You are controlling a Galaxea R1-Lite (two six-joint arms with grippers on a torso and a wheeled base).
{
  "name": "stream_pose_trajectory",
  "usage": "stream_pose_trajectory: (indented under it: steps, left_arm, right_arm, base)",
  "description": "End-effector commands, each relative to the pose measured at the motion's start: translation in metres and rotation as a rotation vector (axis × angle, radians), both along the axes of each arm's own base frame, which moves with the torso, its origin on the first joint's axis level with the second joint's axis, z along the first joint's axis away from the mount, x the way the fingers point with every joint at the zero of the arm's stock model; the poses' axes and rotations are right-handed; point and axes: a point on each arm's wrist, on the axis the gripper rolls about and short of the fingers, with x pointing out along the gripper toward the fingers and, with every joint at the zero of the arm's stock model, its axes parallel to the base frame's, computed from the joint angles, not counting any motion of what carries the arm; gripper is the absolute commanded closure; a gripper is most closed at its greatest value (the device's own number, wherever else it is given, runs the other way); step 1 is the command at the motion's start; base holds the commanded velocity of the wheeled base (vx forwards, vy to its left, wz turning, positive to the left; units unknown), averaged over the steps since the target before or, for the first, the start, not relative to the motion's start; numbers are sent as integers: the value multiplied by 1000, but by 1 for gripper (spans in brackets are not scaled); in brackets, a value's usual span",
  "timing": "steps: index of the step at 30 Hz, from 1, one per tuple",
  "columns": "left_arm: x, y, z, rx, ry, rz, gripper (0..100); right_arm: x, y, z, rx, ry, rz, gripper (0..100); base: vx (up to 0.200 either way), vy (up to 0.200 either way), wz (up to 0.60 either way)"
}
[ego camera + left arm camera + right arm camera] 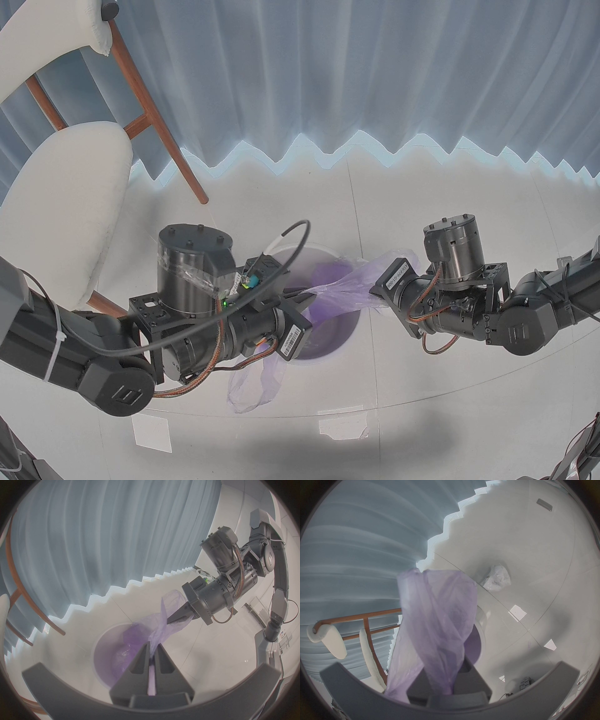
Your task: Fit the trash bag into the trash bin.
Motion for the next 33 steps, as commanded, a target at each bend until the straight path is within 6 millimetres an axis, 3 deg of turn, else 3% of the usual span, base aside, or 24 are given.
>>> stream_pose_trajectory:
  steps: [1,3,4,7,10,16,22,27,33]
  left_arm:
    - [-2,0,-1,0,2,-5,100]
    - [-6,3,-5,5,16,-20,100]
    - [-9,5,-7,7,24,-35,0]
    - [-13,8,-8,-2,41,-61,0]
    - [-14,12,2,-65,51,-38,0]
    - [-17,39,16,-150,81,16,0]
    - [-38,74,13,-290,206,42,0]
    - [-57,91,18,-441,307,33,0]
    - [-47,115,20,-570,300,124,0]
  right_arm:
    - [4,2,5,12,-18,0,100]
    - [6,2,8,19,-28,-2,100]
    - [7,3,9,21,-32,0,100]
    - [9,5,11,28,-38,5,100]
    - [12,2,12,13,-52,16,100]
    - [18,-8,15,-21,-82,72,100]
    - [24,-14,13,-67,-119,133,100]
    - [24,-14,13,-76,-123,148,100]
    - [23,-14,14,-77,-126,150,100]
  base:
    - [0,0,0]
    - [0,0,0]
    - [0,0,0]
    - [0,0,0]
    - [0,0,0]
    - [0,0,0]
    - [0,0,0]
    - [0,0,0]
    - [0,0,0]
